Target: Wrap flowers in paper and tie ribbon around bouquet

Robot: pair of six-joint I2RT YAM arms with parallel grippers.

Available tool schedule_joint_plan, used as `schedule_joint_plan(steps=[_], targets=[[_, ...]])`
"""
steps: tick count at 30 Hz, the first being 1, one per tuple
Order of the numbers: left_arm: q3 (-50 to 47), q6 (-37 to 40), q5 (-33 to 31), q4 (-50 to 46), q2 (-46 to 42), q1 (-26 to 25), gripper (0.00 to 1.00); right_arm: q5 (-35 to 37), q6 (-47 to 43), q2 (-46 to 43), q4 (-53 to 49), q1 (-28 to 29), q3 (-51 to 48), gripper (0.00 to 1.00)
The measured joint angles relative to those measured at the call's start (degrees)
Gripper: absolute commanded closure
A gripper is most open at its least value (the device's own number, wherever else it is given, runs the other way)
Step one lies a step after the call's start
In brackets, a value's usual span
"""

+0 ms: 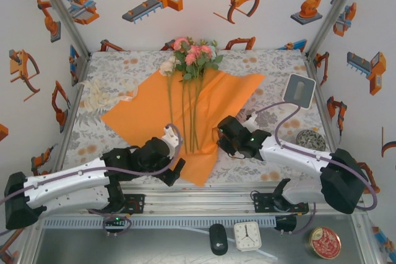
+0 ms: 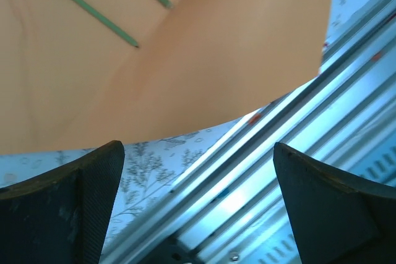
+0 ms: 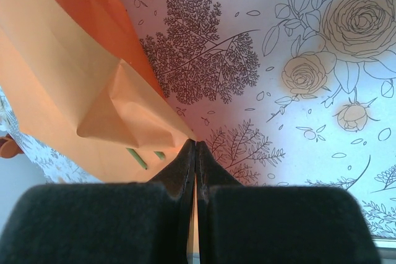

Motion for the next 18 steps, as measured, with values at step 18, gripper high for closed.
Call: schedule_joint_plan(steps=[18], targets=[[0.72,29.35,-20.61,8.63,23.26,-9.62,0.16,-2.29,-1.62,-0.07,-0.57,-1.27,0.0,0.96]])
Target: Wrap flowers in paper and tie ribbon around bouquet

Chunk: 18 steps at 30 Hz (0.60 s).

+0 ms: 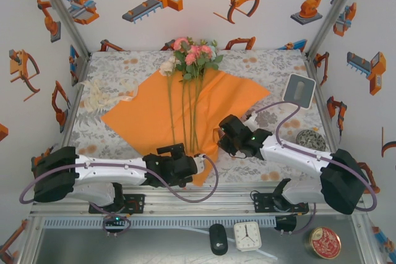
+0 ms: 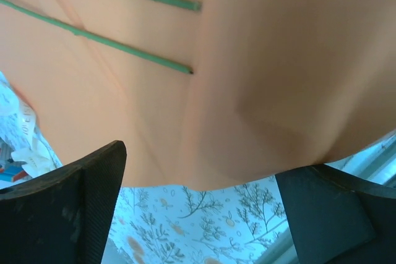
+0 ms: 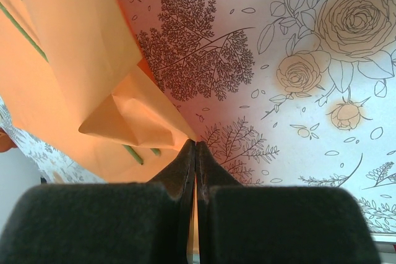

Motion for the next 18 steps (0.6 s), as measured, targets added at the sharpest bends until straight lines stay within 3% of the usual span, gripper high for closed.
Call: schedule_joint_plan(steps=[4,7,10,12,14,18], targets=[[0.04,0.22,-0.96,1.7,-0.04,-1.2,0.38,-0.61,-0.13,-0.42,-0.04,-0.55,-0.04,0.56],[0.07,-0.46,-0.48,1.79,-1.64,-2.43,0.54,-1.05,-2.16,-1.68,-0.74,-0.94,-0.15,0.37],[0.13,-1.57,1.18,2.01,-5.62,-2.82,0.66,-0.35,-7.28,-4.76,-3.1,-1.31,-0.15,0.29],[0.13,-2.64,2.08,2.54,-8.24,-2.82,0.82,0.79,-12.57,-8.22,-4.87,-1.7,-0.15,0.26],[0.13,-3.5,2.89,2.93,-10.05,-2.64,0.93,2.19,-19.52,-12.7,-6.29,-2.29,-0.15,0.14],[-0.52,-6.12,6.54,4.7,-12.57,0.33,1.0,4.68,-40.65,-22.27,-5.97,-3.19,-0.15,0.15]])
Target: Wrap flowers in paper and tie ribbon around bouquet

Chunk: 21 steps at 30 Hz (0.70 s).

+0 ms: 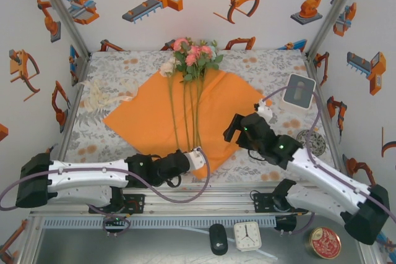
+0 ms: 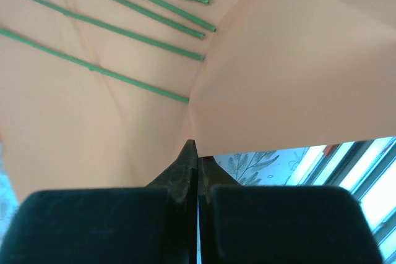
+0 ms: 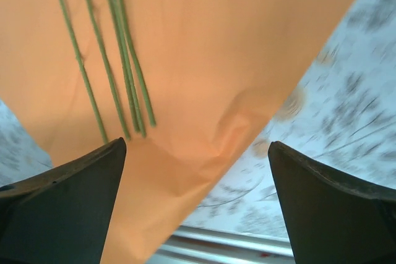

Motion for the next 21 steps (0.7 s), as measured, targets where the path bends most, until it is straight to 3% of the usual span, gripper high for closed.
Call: schedule_joint_plan(steps=[4,9,11,14,18,21], targets=[[-2.64,-4.31,4.42,2.49,-3.87,5.86,1.0,-3.41,-25.57,-6.6,6.12,-0.02,-1.4,0.13],[-8.24,-9.7,10.1,6.45,-12.2,11.56,1.0,-18.05,-51.36,-8.68,9.42,-0.02,-5.42,0.13],[-9.68,-11.32,11.69,6.91,-14.8,13.7,1.0,-23.87,-57.7,-6.16,9.86,0.35,-5.88,0.13],[-10.91,-12.76,13.53,7.3,-17.55,15.28,1.0,-27.15,-64.78,-1.33,13.94,4.44,-7.54,0.13],[-11.08,-13.68,15.65,7.91,-17.94,16.55,1.0,-28.92,-70.44,5.86,23.28,12.57,-11.54,0.13],[-11.08,-14.12,16.7,8.11,-16.59,17.0,1.0,-26.4,-72.32,10.05,32.3,18.12,-15.15,0.13]])
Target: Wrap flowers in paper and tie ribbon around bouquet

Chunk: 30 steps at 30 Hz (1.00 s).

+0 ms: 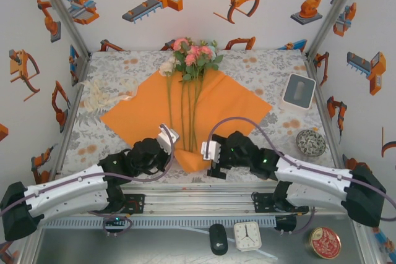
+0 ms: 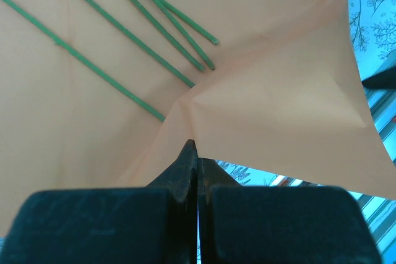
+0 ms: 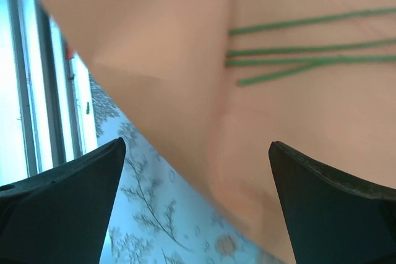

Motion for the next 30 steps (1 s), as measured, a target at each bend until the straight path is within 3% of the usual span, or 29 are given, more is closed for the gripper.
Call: schedule_joint_plan(steps=[8,13,15,18,23,30], targets=[[0.0,-0.57,1.33,1.09,1.79,0.39,1.0,21.35,-10.54,8.35,19.61,11.23,-6.75,0.13],[0.02,-0.59,1.29,1.25,1.75,0.74,0.98,29.46,-16.31,9.44,24.65,12.09,-7.61,0.26],[0.0,-0.59,1.27,1.22,1.51,0.74,0.87,30.36,-17.29,7.85,24.94,12.11,-7.65,0.38],[0.0,-0.76,1.09,0.7,0.31,0.74,0.62,29.07,-16.96,3.69,19.8,12.09,-7.45,0.57],[0.0,-0.57,1.99,-0.24,-3.93,0.74,0.4,21.22,-12.85,-6.19,7.89,9.68,-6.73,0.94],[-0.09,2.67,6.01,-1.81,-3.87,-2.12,0.1,8.28,-6.64,-8.02,-2.67,-0.96,-3.78,1.0]])
